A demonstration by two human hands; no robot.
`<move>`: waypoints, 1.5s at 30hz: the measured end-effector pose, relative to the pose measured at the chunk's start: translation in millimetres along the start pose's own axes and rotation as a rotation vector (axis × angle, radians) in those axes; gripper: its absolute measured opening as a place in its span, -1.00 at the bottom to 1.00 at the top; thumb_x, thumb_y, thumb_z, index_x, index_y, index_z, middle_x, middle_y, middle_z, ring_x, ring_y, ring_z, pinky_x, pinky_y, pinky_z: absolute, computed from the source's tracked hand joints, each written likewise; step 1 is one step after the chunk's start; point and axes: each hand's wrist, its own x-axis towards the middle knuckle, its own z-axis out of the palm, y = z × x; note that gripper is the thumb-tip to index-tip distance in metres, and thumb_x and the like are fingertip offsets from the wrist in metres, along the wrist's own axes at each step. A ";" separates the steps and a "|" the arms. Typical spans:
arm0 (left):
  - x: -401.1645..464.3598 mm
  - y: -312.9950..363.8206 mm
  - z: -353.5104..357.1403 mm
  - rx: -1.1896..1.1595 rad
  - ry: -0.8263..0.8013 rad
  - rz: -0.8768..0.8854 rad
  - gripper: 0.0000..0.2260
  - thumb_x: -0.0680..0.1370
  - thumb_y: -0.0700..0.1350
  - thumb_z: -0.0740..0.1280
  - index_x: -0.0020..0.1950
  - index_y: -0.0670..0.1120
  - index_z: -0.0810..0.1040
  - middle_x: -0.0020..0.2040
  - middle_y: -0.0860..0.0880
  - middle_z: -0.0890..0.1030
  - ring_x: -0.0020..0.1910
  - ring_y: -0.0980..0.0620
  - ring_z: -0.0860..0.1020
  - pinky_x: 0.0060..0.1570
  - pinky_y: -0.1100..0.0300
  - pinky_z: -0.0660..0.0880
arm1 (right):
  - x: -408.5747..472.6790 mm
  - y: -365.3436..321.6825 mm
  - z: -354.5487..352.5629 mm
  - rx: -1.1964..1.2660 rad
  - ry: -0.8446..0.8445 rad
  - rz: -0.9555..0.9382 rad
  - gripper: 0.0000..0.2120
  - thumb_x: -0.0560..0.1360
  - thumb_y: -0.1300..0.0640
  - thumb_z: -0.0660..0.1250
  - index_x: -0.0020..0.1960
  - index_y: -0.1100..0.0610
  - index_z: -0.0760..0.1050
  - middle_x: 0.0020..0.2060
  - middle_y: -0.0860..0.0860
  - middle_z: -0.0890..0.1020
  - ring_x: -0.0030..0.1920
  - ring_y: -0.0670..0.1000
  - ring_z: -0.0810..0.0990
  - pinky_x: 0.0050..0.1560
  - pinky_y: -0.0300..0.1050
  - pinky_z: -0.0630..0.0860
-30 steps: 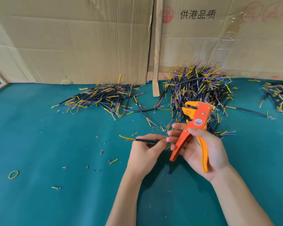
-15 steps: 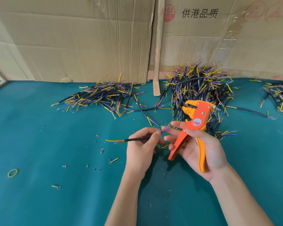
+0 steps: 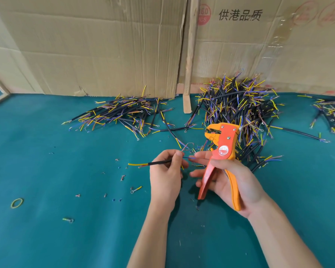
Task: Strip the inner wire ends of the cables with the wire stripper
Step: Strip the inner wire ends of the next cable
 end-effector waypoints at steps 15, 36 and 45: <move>5.5 -1.9 -6.1 -0.119 0.100 0.024 -0.83 0.66 -0.23 0.28 -0.11 -0.19 0.58 -0.36 0.00 0.61 -0.44 0.12 0.42 -0.40 0.33 0.37 | -8.3 -7.0 0.9 -0.071 -0.165 0.374 -0.66 0.35 0.20 0.53 0.05 0.32 0.57 -0.23 0.28 0.53 -0.26 0.26 0.58 -0.10 0.26 0.60; 4.0 -0.6 -4.7 -0.153 -0.006 0.018 -0.86 0.65 -0.22 0.29 -0.09 -0.17 0.56 -0.37 -0.04 0.59 -0.40 0.07 0.47 -0.42 0.28 0.36 | -5.7 1.9 13.2 -0.067 -0.085 0.283 -0.66 0.42 -0.10 0.48 -0.26 0.13 0.45 -0.46 0.07 0.33 -0.58 0.04 0.33 -0.52 -0.15 0.36; 4.4 -2.4 -4.1 -0.015 0.053 0.081 -0.81 0.66 -0.20 0.27 -0.13 0.00 0.52 -0.38 0.01 0.56 -0.41 0.08 0.42 -0.39 0.25 0.37 | -5.4 -1.4 9.2 0.045 -0.134 0.222 -0.73 0.39 0.05 0.54 -0.12 0.21 0.54 -0.33 0.19 0.48 -0.39 0.18 0.50 -0.32 0.07 0.53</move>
